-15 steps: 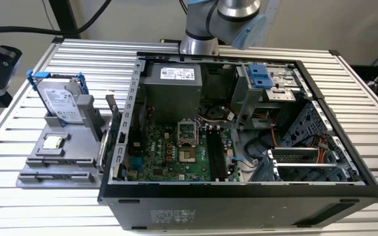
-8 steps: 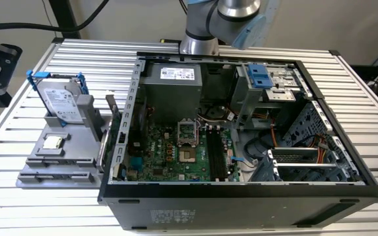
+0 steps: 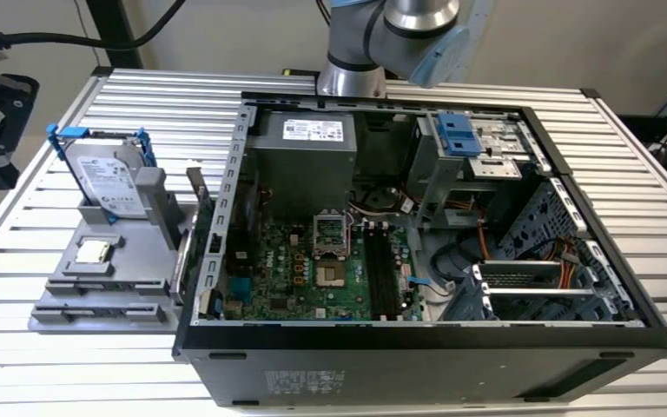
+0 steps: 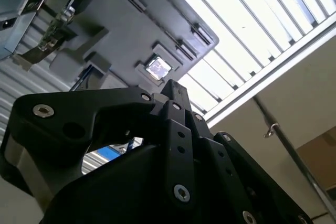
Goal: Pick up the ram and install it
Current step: 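Pick up the ram and move it above insertion slot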
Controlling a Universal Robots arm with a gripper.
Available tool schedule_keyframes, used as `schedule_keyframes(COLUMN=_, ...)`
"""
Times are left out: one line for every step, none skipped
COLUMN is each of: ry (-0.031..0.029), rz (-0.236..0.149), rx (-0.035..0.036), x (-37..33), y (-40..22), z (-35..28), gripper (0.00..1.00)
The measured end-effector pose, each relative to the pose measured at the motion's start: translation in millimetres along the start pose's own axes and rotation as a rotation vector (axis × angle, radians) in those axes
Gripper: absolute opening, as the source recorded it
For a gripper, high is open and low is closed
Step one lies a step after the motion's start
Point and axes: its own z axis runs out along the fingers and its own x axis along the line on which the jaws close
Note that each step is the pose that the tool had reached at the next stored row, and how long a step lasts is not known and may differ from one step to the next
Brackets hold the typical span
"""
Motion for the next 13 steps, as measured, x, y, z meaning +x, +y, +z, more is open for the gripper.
schedule_keyframes(ry=0.0007, rz=-0.013, rx=-0.0003, x=0.0, y=0.0, z=0.0, gripper=0.00)
schedule_keyframes(ry=0.0012, rz=-0.026, rx=-0.0005, x=0.0, y=0.0, z=0.0, gripper=0.00)
schedule_keyframes(ry=0.0019, rz=-0.039, rx=-0.0008, x=0.0, y=0.0, z=0.0, gripper=0.00)
schedule_keyframes(ry=0.0026, rz=-0.052, rx=-0.0010, x=0.0, y=0.0, z=0.0, gripper=0.00)
schedule_keyframes(ry=0.0032, rz=-0.067, rx=-0.0013, x=0.0, y=0.0, z=0.0, gripper=0.00)
schedule_keyframes(ry=0.0039, rz=-0.081, rx=-0.0016, x=0.0, y=0.0, z=0.0, gripper=0.00)
schedule_keyframes(ry=0.0046, rz=-0.095, rx=-0.0018, x=0.0, y=0.0, z=0.0, gripper=0.00)
schedule_keyframes(ry=0.0052, rz=-0.108, rx=-0.0021, x=0.0, y=0.0, z=0.0, gripper=0.00)
schedule_keyframes(ry=0.0059, rz=-0.123, rx=-0.0023, x=0.0, y=0.0, z=0.0, gripper=0.00)
schedule_keyframes(ry=0.0066, rz=-0.136, rx=-0.0026, x=0.0, y=0.0, z=0.0, gripper=0.00)
schedule_keyframes(ry=0.0073, rz=-0.150, rx=-0.0028, x=0.0, y=0.0, z=0.0, gripper=0.00)
schedule_keyframes(ry=0.0080, rz=-0.164, rx=-0.0031, x=0.0, y=0.0, z=0.0, gripper=0.00)
schedule_keyframes(ry=0.0087, rz=-0.178, rx=-0.0034, x=0.0, y=0.0, z=0.0, gripper=0.00)
